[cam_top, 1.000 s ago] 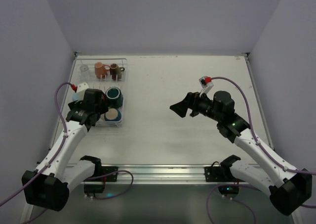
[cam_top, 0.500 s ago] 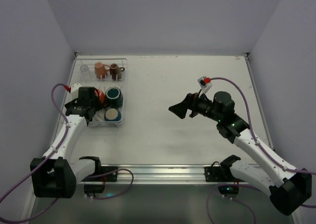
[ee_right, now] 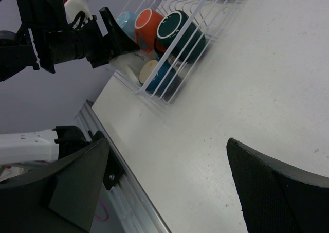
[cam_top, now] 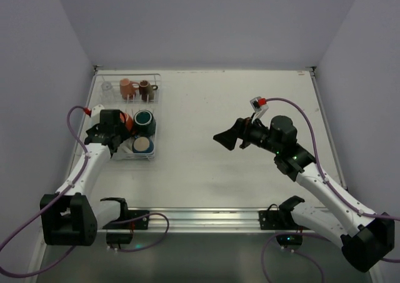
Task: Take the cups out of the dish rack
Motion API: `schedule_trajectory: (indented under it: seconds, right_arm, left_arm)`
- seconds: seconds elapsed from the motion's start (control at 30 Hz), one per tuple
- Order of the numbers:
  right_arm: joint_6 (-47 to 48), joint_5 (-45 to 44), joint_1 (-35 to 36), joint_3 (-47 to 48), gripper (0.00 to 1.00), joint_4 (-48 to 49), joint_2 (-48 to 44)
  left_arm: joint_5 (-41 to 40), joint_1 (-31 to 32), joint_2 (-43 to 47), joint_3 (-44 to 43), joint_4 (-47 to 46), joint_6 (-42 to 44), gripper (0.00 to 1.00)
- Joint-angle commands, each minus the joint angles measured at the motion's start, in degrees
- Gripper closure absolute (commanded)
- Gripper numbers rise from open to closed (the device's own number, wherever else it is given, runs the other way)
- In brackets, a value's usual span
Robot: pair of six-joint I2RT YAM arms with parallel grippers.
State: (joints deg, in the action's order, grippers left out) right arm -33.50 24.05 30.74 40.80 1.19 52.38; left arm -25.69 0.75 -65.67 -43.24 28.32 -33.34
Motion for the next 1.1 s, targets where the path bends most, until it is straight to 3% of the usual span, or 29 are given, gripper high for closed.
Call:
schedule_trajectory:
  seconds: [0.0,0.1,0.2,0.5,0.67,0.8,0.83,0.93,1.07]
  right_arm:
    - [-2.3,1.7,0.5,0.3,0.01,3.1,-1.0]
    - [-4.4,2.1,1.1,0.1,0.01,5.3,-0.6]
    - [-5.5,0.6,2.3,0.8,0.01,5.8,0.4]
    - [-11.5,-0.3,8.5,4.0,0.01,12.4,9.6]
    - [-17.4,4.8,10.3,5.6,0.02,23.0,15.4]
    - [-20.4,6.3,11.7,9.6,0.02,26.7,19.7]
    - [-21.3,6.8,11.7,9.7,0.02,29.6,20.4]
    - [-25.6,7.1,11.7,10.3,0.03,36.0,22.7]
    - [-29.3,3.1,11.7,8.5,0.04,41.3,23.1]
  left_arm:
    - [-0.1,-0.3,4.4,-1.3,-1.1,0.4,0.55]
    - [0.8,-0.3,6.8,-2.5,0.4,1.3,0.67]
    - [1.8,-0.3,9.3,-3.9,2.0,2.4,0.72]
    - [5.6,-0.3,17.9,-11.7,8.0,5.0,0.8]
    - [16.1,-0.4,23.0,-16.1,7.9,3.8,0.81]
    - [28.6,-0.3,26.4,-16.4,1.6,0.7,0.81]
    - [35.7,-0.3,26.8,-14.3,-1.0,-0.3,0.82]
    - [48.1,-0.3,28.1,-9.8,-14.3,-7.0,0.84]
    - [55.6,-0.2,27.6,-2.8,-31.8,-14.1,0.84]
